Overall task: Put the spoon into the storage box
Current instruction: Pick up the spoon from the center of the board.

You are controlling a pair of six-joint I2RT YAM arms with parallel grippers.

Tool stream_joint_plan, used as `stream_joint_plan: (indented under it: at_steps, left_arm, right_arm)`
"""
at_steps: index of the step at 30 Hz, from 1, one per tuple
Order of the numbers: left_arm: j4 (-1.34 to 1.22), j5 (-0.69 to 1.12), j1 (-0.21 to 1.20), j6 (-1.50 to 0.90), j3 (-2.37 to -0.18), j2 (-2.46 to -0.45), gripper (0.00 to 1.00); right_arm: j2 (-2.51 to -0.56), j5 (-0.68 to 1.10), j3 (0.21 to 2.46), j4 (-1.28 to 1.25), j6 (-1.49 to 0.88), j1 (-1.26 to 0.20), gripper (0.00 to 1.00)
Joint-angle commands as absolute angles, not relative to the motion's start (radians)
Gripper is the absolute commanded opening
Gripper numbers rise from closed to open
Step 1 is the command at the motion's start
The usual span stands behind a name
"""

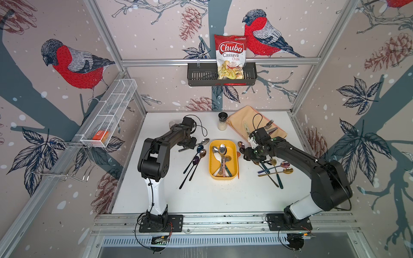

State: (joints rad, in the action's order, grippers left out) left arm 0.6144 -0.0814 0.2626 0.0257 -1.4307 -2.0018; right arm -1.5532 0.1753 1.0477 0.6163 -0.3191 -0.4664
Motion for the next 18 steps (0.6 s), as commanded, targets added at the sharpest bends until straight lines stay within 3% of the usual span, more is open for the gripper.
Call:
stream_joint_plan:
  at_steps: [1,18]
  left_arm:
    - [0.597,-0.066,0.258,0.038,-1.432,-2.012,0.66]
    - [0.572,-0.019,0.237,0.021,-1.356,-1.993,0.62]
  right_arm:
    - [-1.556,0.166,1.051,0.637,-0.318,-0.468,0.55]
    - [-1.569,0.171,1.054,0.629,-0.322,-0.472,0.55]
